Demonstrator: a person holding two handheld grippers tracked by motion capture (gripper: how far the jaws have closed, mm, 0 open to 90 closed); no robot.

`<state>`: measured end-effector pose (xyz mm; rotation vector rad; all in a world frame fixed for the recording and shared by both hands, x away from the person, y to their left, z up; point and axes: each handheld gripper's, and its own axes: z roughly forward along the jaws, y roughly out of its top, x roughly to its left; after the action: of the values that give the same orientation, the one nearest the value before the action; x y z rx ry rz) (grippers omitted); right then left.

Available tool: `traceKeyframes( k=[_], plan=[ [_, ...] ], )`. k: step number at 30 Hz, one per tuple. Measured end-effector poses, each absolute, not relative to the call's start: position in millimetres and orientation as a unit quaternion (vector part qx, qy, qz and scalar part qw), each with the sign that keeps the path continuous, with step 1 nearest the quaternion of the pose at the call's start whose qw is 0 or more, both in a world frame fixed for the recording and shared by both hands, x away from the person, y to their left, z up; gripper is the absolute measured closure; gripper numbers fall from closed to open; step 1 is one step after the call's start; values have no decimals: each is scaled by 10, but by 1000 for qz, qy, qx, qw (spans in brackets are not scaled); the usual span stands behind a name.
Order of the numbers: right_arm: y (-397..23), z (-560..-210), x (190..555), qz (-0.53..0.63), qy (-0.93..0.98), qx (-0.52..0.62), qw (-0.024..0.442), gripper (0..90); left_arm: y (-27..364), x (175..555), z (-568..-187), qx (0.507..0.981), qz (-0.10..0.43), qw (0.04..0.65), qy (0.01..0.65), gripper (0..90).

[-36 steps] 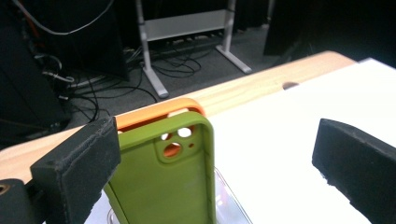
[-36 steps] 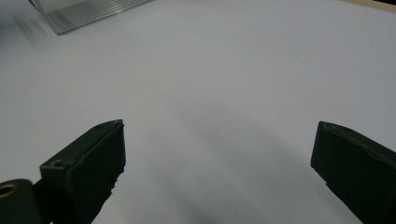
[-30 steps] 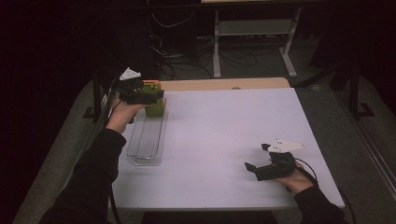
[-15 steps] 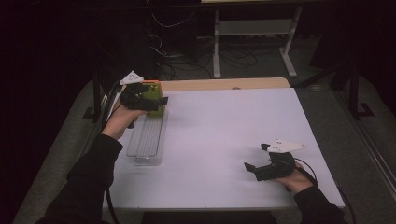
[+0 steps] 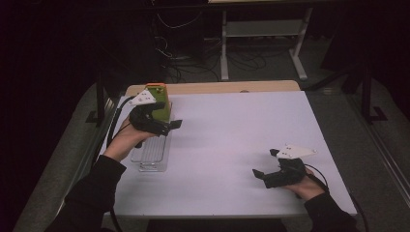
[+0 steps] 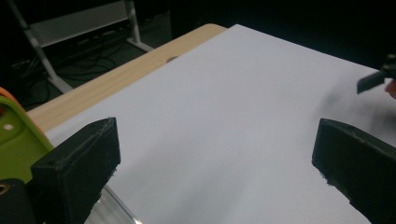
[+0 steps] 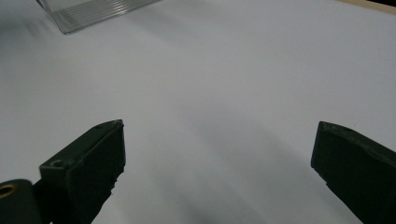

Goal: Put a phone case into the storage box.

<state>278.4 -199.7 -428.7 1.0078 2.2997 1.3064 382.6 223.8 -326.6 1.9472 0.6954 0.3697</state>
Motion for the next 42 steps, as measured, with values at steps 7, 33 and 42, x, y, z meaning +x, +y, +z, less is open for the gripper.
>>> traceKeyframes(
  k=[7,33,42],
  plan=[
    [-1991,-4284,2781,456,806,347,148,22,2219,3625,-3375,806,147,501,279,5],
    [-1984,-4201,2763,462,809,333,147,22,2428,3068,-3796,800,132,526,256,5],
    [-1995,-4160,2763,470,806,328,149,21,2494,2995,-3943,811,125,510,259,5]
  ],
)
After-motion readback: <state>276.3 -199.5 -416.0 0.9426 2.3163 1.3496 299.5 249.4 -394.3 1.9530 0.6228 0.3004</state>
